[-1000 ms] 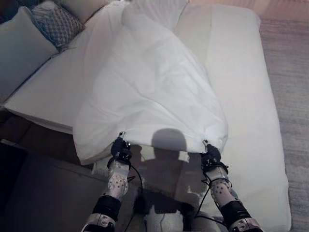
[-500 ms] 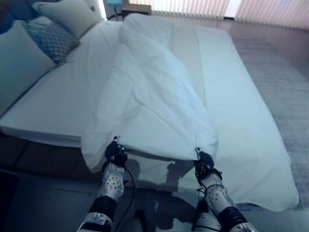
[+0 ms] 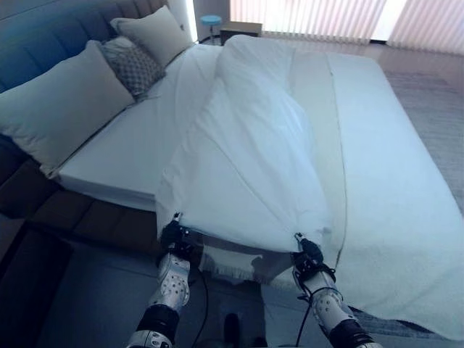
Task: Make the bed
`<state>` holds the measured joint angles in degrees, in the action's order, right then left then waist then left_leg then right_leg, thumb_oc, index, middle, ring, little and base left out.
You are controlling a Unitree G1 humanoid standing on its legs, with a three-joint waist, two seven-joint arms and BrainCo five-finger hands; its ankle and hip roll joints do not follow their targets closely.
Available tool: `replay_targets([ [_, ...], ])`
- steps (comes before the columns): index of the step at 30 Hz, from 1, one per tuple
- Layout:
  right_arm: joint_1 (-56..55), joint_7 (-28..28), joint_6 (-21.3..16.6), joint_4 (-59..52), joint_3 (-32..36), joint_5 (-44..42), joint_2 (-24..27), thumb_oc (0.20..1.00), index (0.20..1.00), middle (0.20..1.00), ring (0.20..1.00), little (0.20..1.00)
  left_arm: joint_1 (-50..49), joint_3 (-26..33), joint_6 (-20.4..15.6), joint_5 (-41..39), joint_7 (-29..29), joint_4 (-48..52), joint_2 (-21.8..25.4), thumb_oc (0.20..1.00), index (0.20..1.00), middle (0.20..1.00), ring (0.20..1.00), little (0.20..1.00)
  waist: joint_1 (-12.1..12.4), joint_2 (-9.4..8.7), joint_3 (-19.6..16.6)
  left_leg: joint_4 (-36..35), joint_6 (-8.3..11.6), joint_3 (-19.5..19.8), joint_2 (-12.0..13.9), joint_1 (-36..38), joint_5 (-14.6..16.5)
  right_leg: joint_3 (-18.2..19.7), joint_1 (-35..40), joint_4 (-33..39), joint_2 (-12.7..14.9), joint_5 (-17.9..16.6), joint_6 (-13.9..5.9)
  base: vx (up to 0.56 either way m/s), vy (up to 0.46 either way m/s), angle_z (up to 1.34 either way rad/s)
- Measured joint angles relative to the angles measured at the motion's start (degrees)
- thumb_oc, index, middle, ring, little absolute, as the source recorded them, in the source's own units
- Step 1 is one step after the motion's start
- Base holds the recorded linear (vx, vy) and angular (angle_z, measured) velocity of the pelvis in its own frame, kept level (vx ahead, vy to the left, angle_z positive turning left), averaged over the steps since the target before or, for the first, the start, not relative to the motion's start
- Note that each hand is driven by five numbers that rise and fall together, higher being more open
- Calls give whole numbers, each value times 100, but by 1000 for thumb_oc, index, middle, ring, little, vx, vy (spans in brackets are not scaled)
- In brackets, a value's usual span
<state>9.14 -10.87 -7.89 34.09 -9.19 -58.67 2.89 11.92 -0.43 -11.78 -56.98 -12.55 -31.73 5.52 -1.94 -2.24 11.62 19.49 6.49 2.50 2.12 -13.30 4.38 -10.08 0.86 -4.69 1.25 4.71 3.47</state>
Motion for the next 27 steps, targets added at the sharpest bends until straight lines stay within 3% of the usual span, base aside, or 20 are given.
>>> replay_targets([
  [4,-22,-3,14,3,39,-5,45,200,200,200,200,200,3,-5,1,-3,9,-25,-80,200,200,200,200,200,-27,63,-24,-351,133,891,961,319,-13,198,-8,-170,183,86,-269,144,479,-1],
  [5,-66,-11,33,-2,38,-7,98,200,200,200,200,200,-72,-5,4,-6,2,-24,-166,200,200,200,200,200,-28,132,-38,-862,9,855,1215,665,-624,286,-28,-372,235,209,-458,111,610,-21],
  [6,-234,-7,39,-75,64,-7,185,200,200,200,200,200,-101,-84,-12,-7,-4,-96,-232,200,200,200,200,200,-36,222,-83,-837,112,872,1293,685,-775,407,-82,-480,293,225,-559,164,869,-22],
  [8,-274,12,81,-85,101,-17,274,200,200,200,200,200,-159,-140,38,-6,12,-168,-290,200,200,200,200,200,-45,319,-156,-1037,433,825,1140,961,-480,664,-206,-794,462,448,-880,70,619,-14],
  [9,-273,-13,114,-89,161,-23,251,200,200,200,200,200,-83,-148,37,-15,11,-254,-308,200,200,200,200,200,-22,241,-154,-887,487,689,811,930,-179,735,-211,-759,792,360,-1078,-51,911,-6],
  [10,-314,-35,124,-109,201,-22,280,200,200,200,200,200,-46,-205,37,-13,20,-317,-322,200,200,200,200,200,-54,194,-155,-899,409,470,614,985,-99,694,-245,-813,1084,277,-1166,-126,893,-23],
  [11,-333,-38,128,-102,247,-7,268,200,200,200,200,200,-7,-236,17,-14,29,-332,-323,200,200,200,200,200,-9,133,-168,-705,129,347,274,895,101,743,-497,-1052,1324,136,-1268,-140,691,-34],
  [13,-155,-63,124,25,255,1,189,200,200,200,200,200,28,-238,3,-10,42,-362,-250,200,200,200,200,200,168,149,-162,-550,-38,-6,138,747,313,596,-792,-1132,1692,-177,-1085,-101,497,-68],
  [14,-172,-84,138,89,228,0,140,200,200,200,200,200,28,-231,6,-10,25,-364,-200,200,200,200,200,200,163,112,-177,-472,-101,-85,43,702,342,520,-805,-1026,1688,-395,-882,-84,676,-50],
  [15,-131,-77,136,124,241,0,84,200,200,200,200,200,28,-227,5,-5,23,-362,-172,200,200,200,200,200,156,171,-151,-296,-220,-89,-12,557,412,245,-823,-961,1710,-748,-869,-57,709,-38],
  [16,-8,-100,117,287,284,0,16,200,200,200,200,200,-5,-194,7,-4,27,-358,-155,200,200,200,200,200,169,252,-101,-317,-389,-174,-57,583,426,-102,-908,-928,1755,-1380,-532,-37,471,-45],
  [17,28,-97,116,333,257,1,-3,200,200,200,200,200,-29,-154,6,-3,31,-356,-142,200,200,200,200,200,189,262,-98,-481,-517,-256,-34,672,369,-121,-995,-1059,1760,-1421,-628,-47,393,-43],
  [18,16,-80,116,341,233,1,6,200,200,200,200,200,-32,-154,7,0,40,-356,-125,200,200,200,200,200,213,280,-109,-668,-565,-312,-14,746,255,-150,-1092,-1475,1670,-925,-898,-42,187,-20],
  [20,68,-50,117,318,215,4,-11,200,200,200,200,200,-8,-156,12,2,87,-218,-57,200,200,200,200,200,300,204,-182,-1037,-727,-440,-86,837,-33,-473,-1103,-1931,1225,-312,-945,-54,227,-11],
  [21,84,-40,118,333,213,8,-49,200,200,200,200,200,-48,-141,16,1,89,-149,8,200,200,200,200,200,311,145,-206,-1256,-802,-503,-129,922,-160,-637,-915,-1723,965,-57,-826,-42,173,-28],
  [22,103,-40,117,337,204,9,-77,200,200,200,200,200,-71,-78,16,2,89,-123,5,200,200,200,200,200,361,142,-206,-1422,-816,-490,-159,992,-239,-561,-826,-1539,747,76,-898,-50,152,-54],
  [24,129,-46,112,375,158,6,-118,200,200,200,200,200,-94,-20,17,-2,37,-126,17,200,200,200,200,200,453,123,-214,-1642,-831,-153,-283,1096,-325,-370,-499,-717,70,174,-905,-54,119,-51],
  [25,123,-50,104,377,153,5,-119,200,200,200,200,200,-111,-21,17,-2,21,-126,8,200,200,200,200,200,442,83,-238,-1668,-834,-65,-345,1098,-329,-261,-308,-374,-89,101,-896,-52,70,-15],
  [26,101,-53,92,387,145,5,-116,200,200,200,200,200,-142,-21,18,-1,13,-128,-19,200,200,200,200,200,442,51,-246,-1685,-842,-47,-465,1099,-334,-225,-141,-85,-168,-5,-782,-46,54,-2],
  [27,83,-66,37,459,144,5,-87,200,200,200,200,200,-221,-20,18,-1,10,-124,-105,200,200,200,200,200,421,100,-220,-1759,-866,-90,-572,1108,-358,-281,39,262,-126,-102,-442,-43,38,4],
])
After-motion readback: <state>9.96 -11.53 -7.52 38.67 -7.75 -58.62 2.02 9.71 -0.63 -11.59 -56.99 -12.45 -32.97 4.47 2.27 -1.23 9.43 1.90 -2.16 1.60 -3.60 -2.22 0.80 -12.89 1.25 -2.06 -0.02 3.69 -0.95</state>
